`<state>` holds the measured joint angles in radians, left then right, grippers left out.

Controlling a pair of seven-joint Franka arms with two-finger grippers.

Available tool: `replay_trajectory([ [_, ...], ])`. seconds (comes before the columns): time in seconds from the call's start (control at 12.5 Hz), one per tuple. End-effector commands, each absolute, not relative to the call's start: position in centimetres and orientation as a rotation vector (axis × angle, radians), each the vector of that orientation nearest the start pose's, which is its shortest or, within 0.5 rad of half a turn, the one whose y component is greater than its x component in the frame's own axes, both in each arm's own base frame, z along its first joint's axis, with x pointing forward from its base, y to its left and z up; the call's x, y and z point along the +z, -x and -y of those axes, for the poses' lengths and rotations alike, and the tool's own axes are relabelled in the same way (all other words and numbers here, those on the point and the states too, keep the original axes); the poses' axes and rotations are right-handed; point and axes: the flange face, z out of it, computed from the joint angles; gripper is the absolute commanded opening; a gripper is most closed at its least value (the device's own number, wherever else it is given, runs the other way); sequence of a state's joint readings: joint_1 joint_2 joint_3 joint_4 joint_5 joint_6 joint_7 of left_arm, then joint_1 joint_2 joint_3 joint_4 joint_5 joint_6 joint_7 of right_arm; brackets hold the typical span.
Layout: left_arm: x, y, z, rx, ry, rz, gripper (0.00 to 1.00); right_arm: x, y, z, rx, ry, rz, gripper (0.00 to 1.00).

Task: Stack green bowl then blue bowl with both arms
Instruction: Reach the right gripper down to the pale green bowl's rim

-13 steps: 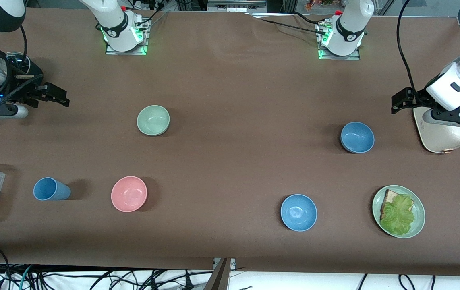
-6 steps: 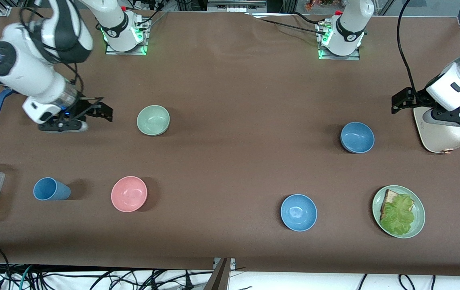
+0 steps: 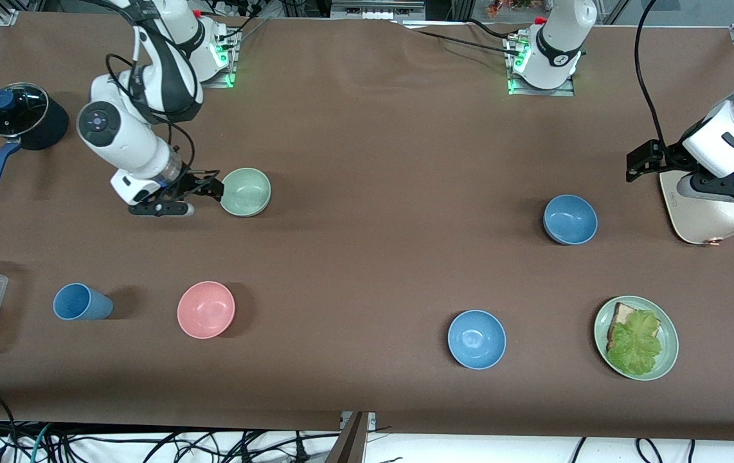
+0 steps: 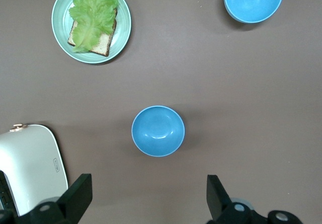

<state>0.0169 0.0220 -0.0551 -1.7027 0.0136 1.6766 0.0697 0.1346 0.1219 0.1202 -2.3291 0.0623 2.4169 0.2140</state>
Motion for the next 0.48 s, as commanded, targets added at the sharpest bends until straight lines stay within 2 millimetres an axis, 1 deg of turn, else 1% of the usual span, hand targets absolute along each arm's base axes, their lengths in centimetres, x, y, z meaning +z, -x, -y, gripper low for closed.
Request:
replay_trajectory([
  [0.0,55.8,-56.4,2.1,0.084,3.149,-0.162,1.0,25.6,-46.7,-13.2,0.052,3.093,0.007,1.0],
  [0.08,55.8,-56.4,1.9,0.084,3.15,-0.158,1.0,24.1,-45.7,-13.1,0.049,3.094,0.023,1.0],
  [0.24,55.7,-56.4,2.0,0.087,3.149,-0.162,1.0,21.7,-43.9,-13.4,-0.007,3.085,0.051,1.0],
  [0.32,55.7,-56.4,2.1,0.087,3.149,-0.16,1.0,20.8,-43.6,-13.4,-0.018,3.081,0.051,0.99],
  [0.4,55.7,-56.4,2.1,0.087,3.152,-0.159,1.0,20.5,-43.5,-13.4,-0.013,3.081,0.048,0.96],
])
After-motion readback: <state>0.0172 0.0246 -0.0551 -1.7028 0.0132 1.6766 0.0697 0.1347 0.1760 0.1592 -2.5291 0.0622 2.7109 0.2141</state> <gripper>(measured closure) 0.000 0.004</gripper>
